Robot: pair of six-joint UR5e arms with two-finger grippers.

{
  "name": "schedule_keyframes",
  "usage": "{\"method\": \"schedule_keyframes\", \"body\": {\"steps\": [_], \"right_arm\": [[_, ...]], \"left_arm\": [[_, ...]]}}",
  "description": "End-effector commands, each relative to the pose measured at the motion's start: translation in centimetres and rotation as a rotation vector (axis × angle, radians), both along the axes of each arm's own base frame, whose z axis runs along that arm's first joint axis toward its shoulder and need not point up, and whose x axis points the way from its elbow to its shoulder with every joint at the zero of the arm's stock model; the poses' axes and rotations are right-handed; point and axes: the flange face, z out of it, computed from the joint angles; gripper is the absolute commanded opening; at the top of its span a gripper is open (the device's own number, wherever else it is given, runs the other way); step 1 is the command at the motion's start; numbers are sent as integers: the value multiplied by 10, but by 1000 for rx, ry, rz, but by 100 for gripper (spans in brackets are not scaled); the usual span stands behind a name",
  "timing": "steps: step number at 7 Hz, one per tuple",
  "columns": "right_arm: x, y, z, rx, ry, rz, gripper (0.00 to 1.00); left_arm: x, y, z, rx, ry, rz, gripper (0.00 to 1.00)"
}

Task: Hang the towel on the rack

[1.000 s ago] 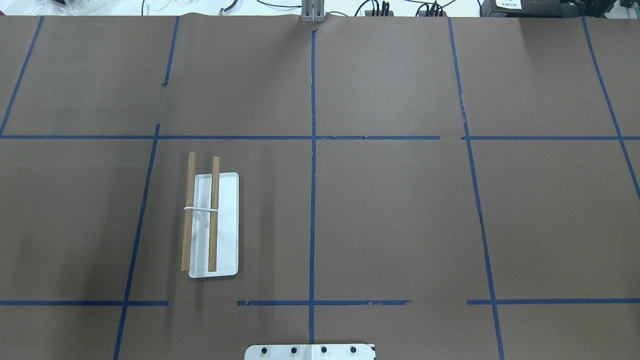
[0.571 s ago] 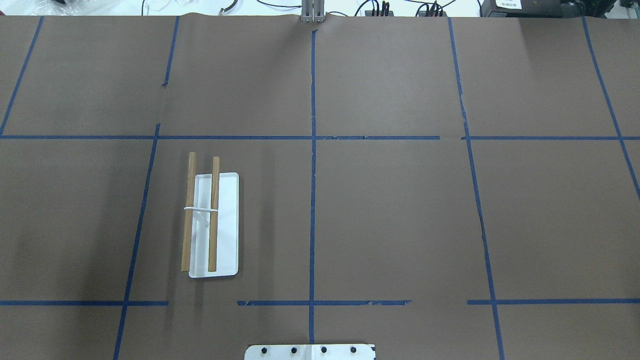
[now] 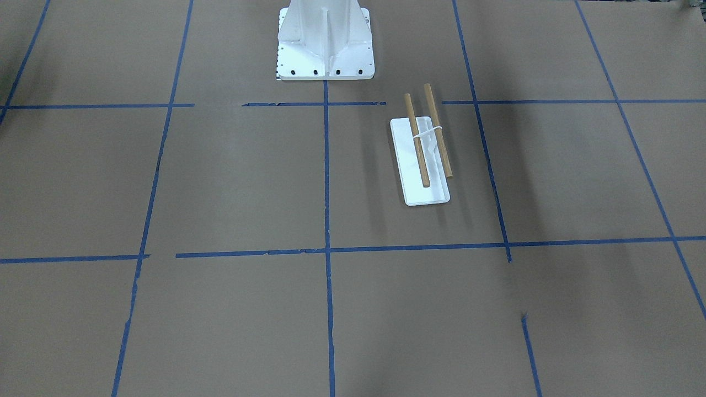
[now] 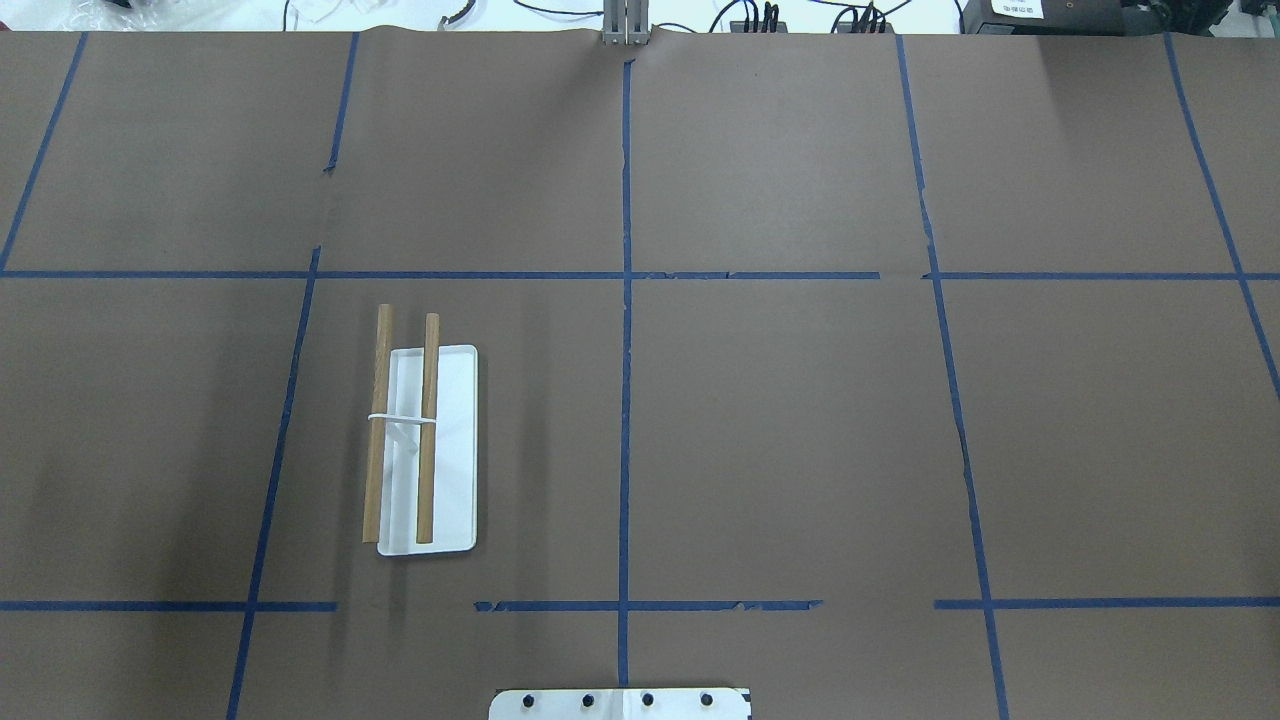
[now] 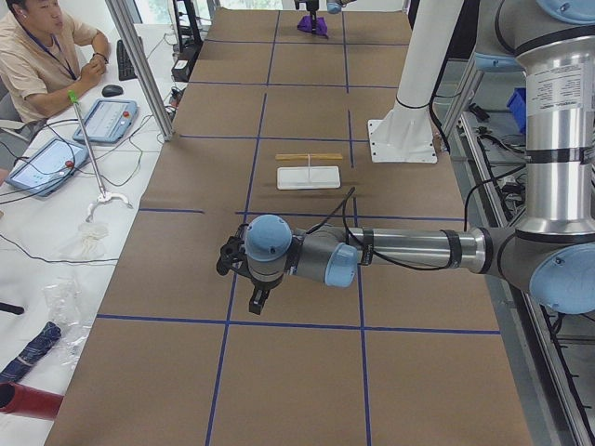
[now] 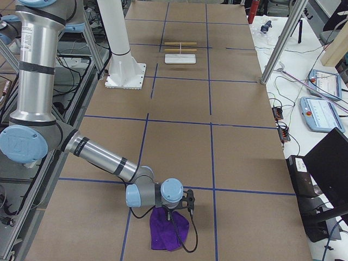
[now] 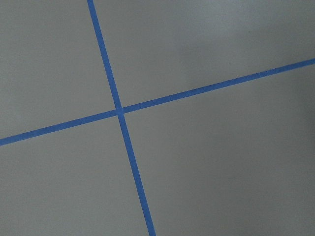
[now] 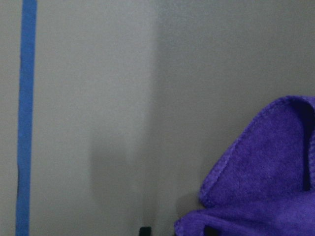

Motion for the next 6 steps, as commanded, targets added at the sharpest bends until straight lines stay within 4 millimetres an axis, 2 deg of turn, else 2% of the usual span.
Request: {"method": "schedule_keyframes", "body": {"steps": [1, 2, 3, 4, 5, 6], "right_arm": [[-1, -5, 0, 18, -5, -11, 0], [-1, -5, -1, 39, -8, -31, 0], [-1, -8, -16, 71, -35, -34, 0], [8, -9, -31, 94, -73, -9, 0], [25, -16, -57, 132, -111, 36, 0], [31, -12, -100, 150, -150, 71, 0]], "left_arm": [[0, -1, 1, -3, 0, 0, 100], [0, -1, 1, -3, 0, 0, 100], [0, -2, 1, -1, 0, 0, 100], [0, -2, 1, 1, 0, 0, 100], [0, -1, 4, -2, -1, 3, 100], [0, 1, 6, 18, 0, -1, 100]]}}
